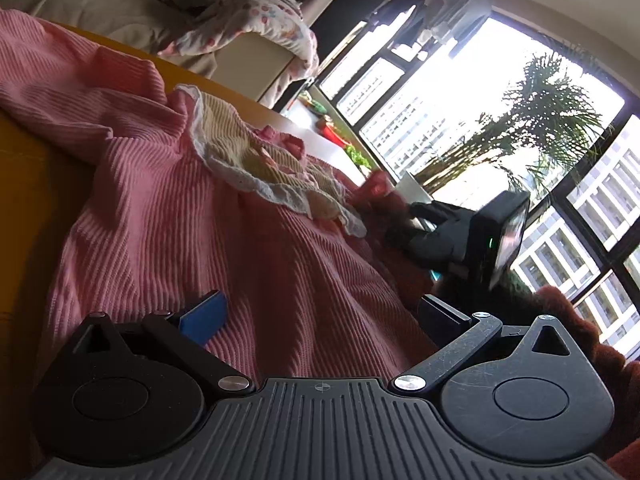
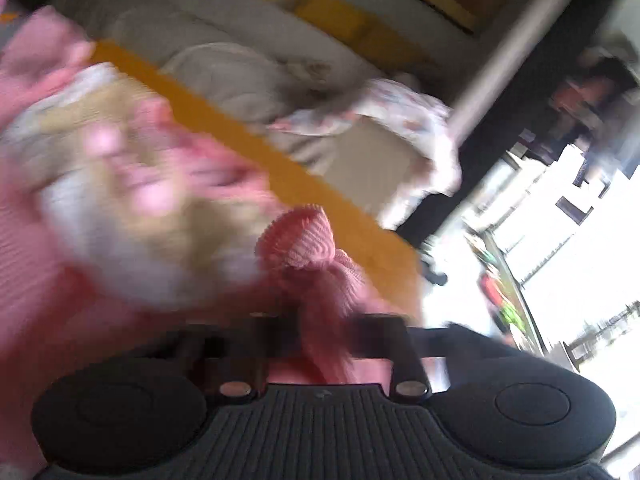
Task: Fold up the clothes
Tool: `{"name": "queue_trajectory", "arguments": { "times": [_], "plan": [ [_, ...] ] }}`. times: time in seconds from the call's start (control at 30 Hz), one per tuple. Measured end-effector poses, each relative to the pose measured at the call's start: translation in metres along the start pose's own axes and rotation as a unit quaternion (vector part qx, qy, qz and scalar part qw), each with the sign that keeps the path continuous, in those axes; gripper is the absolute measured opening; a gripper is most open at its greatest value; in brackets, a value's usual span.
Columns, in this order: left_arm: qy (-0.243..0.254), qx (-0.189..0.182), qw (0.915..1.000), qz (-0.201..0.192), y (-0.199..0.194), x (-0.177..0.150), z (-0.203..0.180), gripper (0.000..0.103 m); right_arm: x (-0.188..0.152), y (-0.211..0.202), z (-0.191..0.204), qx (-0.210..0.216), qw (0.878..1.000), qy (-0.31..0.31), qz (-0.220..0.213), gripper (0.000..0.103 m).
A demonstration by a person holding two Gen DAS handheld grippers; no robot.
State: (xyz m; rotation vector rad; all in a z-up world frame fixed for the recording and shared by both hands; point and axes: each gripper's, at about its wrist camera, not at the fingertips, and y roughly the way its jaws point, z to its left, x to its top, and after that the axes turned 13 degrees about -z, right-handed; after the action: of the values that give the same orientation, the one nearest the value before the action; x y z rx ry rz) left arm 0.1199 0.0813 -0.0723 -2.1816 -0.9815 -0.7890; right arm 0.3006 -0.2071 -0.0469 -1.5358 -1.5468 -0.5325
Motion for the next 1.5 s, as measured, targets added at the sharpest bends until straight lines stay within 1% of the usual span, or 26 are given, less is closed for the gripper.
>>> {"name": "queue_trajectory", "arguments": {
  "times": [0.07,0.1,0.13,0.23,0.33,0.4,0.43,0.5,0.57,0.7,0.8,0.87,0.93,0.97,1.0,1.03,1.07,1.13,1.17,1.2,1.27,1.3,1.33,1.4,1.47,1.5],
  "plan": [
    [0.002,-0.002,1.0,-0.002,0.001,0.0,0.0,0.103,0.004,-0.001,-0.04,-0.06,0.997,0.04,-0.016,0.012],
    [0.003,-0.003,1.0,-0.003,0.001,-0.001,0.0,0.103,0.009,-0.006,-0.063,-0.089,0.994,0.062,-0.03,0.011],
    [0.005,-0.004,1.0,-0.004,0.001,-0.001,0.0,0.103,0.013,-0.011,-0.086,-0.107,0.989,0.09,-0.037,0.011],
    [0.007,0.001,0.9999,-0.012,0.005,-0.002,-0.002,0.103,0.018,-0.012,-0.145,-0.127,0.975,0.18,-0.03,0.011],
    [0.008,0.004,0.9998,-0.016,0.005,-0.003,-0.002,0.103,0.008,-0.002,-0.169,-0.134,0.965,0.225,0.005,0.011],
    [0.01,0.001,0.9998,-0.015,0.004,-0.004,-0.001,0.103,0.007,-0.003,-0.175,-0.132,0.96,0.247,0.005,0.011],
    [0.011,-0.001,0.9998,-0.015,0.004,-0.004,-0.001,0.103,0.012,-0.007,-0.173,-0.128,0.96,0.25,-0.006,0.011],
    [0.013,-0.003,0.9998,-0.015,0.003,-0.004,0.0,0.103,0.03,-0.023,-0.162,-0.105,0.962,0.249,-0.036,0.011],
    [0.012,-0.003,0.9998,-0.015,0.002,-0.004,0.0,0.103,0.054,-0.035,-0.146,-0.065,0.963,0.254,-0.063,0.012],
    [0.008,-0.006,0.9998,-0.015,0.0,-0.004,0.0,0.103,0.099,-0.036,-0.094,0.011,0.965,0.241,-0.098,0.012],
    [-0.002,-0.014,0.9998,-0.017,-0.003,-0.005,0.002,0.103,0.113,-0.028,-0.038,0.077,0.966,0.228,-0.097,0.012],
    [-0.007,-0.021,0.9995,-0.023,-0.006,-0.006,0.003,0.103,0.116,-0.022,-0.003,0.114,0.965,0.22,-0.084,0.012],
    [-0.01,-0.025,0.9993,-0.026,-0.007,-0.006,0.003,0.103,0.117,-0.014,0.032,0.154,0.961,0.219,-0.067,0.013],
    [-0.012,-0.026,0.9992,-0.027,-0.007,-0.006,0.003,0.103,0.117,-0.01,0.049,0.179,0.957,0.222,-0.06,0.017],
    [-0.012,-0.026,0.9992,-0.028,-0.007,-0.006,0.003,0.103,0.118,-0.008,0.061,0.214,0.947,0.233,-0.055,0.022],
    [-0.013,-0.026,0.9991,-0.03,-0.007,-0.006,0.003,0.103,0.118,-0.009,0.067,0.255,0.934,0.246,-0.055,0.041],
    [-0.013,-0.028,0.999,-0.032,-0.008,-0.006,0.003,0.103,0.118,-0.012,0.07,0.288,0.921,0.255,-0.061,0.064],
    [-0.016,-0.031,0.9987,-0.037,-0.009,-0.007,0.004,0.103,0.122,-0.025,0.064,0.323,0.904,0.263,-0.094,0.081],
    [-0.018,-0.032,0.9985,-0.04,-0.01,-0.007,0.005,0.103,0.122,-0.032,0.056,0.328,0.899,0.269,-0.112,0.085],
    [-0.021,-0.034,0.9983,-0.043,-0.01,-0.007,0.005,0.103,0.12,-0.036,0.045,0.324,0.894,0.284,-0.123,0.086],
    [-0.025,-0.035,0.998,-0.047,-0.01,-0.007,0.006,0.103,0.106,-0.036,0.015,0.286,0.888,0.339,-0.123,0.088],
    [-0.026,-0.035,0.9979,-0.047,-0.01,-0.007,0.006,0.103,0.093,-0.031,0.003,0.255,0.887,0.368,-0.112,0.088],
    [-0.025,-0.035,0.9981,-0.046,-0.01,-0.007,0.006,0.103,0.079,-0.026,-0.008,0.229,0.884,0.397,-0.097,0.088],
    [-0.016,-0.031,0.9989,-0.032,-0.006,-0.005,0.004,0.103,0.045,-0.016,-0.022,0.198,0.869,0.45,-0.056,0.088],
    [-0.006,-0.029,0.9994,-0.017,-0.002,-0.005,0.001,0.103,0.013,-0.005,-0.021,0.196,0.85,0.488,-0.017,0.088],
    [-0.002,-0.028,0.9996,-0.009,0.0,-0.004,0.001,0.103,-0.001,-0.001,-0.018,0.197,0.845,0.497,0.0,0.088]
  ]
}}
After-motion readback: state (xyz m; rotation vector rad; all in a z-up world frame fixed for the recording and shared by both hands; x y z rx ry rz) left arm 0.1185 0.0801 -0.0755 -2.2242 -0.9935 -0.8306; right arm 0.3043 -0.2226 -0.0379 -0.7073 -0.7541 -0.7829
